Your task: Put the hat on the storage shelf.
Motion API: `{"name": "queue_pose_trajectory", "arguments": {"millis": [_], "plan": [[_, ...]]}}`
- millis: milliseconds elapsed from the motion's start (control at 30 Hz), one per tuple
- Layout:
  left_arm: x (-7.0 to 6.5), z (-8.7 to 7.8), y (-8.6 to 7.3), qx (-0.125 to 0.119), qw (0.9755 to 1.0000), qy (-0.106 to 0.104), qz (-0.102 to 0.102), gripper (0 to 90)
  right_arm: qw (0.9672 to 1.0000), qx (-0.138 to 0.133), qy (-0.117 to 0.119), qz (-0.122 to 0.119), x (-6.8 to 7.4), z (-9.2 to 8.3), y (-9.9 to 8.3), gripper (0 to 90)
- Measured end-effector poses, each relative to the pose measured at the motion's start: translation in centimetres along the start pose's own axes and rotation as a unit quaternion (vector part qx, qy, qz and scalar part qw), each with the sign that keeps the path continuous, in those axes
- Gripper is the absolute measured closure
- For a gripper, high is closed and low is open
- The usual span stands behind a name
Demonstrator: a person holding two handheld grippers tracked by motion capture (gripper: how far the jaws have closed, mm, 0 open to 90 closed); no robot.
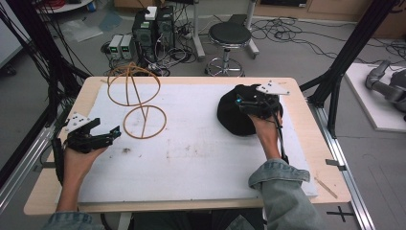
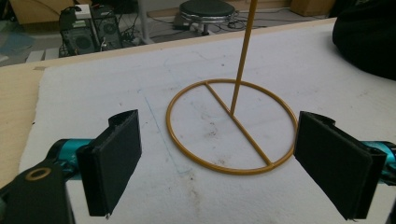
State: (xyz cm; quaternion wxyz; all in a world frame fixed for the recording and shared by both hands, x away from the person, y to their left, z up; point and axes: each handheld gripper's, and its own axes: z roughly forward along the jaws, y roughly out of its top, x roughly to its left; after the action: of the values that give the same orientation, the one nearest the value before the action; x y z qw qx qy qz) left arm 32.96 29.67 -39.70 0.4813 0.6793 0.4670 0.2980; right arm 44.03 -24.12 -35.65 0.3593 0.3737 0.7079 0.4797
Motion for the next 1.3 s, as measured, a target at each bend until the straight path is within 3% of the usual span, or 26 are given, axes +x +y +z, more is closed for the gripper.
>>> {"name": "queue_pose_trajectory", "arguments": {"millis": [500, 700, 833, 1300], "plan": [[0.0, 0.1, 0.0, 0.003, 1.0, -0.002, 0.002, 15.5, 0.9988, 0.048, -0.001, 0.012, -0.3, 2.7, -1.9, 12.7], [0.0, 0.1, 0.0, 0.004, 1.0, -0.001, 0.002, 15.6, 0.998, 0.059, -0.009, -0.02, 0.2, 3.3, -2.2, 12.5], [0.0, 0.1, 0.0, 0.004, 1.0, 0.0, 0.003, 15.6, 0.9977, 0.064, -0.011, -0.02, 0.1, 3.5, -2.4, 13.3], [0.1, -0.1, 0.1, 0.001, 1.0, 0.001, 0.0, 15.6, 0.9962, 0.087, 0.002, -0.01, -0.3, 4.0, -3.0, 45.3]]}}
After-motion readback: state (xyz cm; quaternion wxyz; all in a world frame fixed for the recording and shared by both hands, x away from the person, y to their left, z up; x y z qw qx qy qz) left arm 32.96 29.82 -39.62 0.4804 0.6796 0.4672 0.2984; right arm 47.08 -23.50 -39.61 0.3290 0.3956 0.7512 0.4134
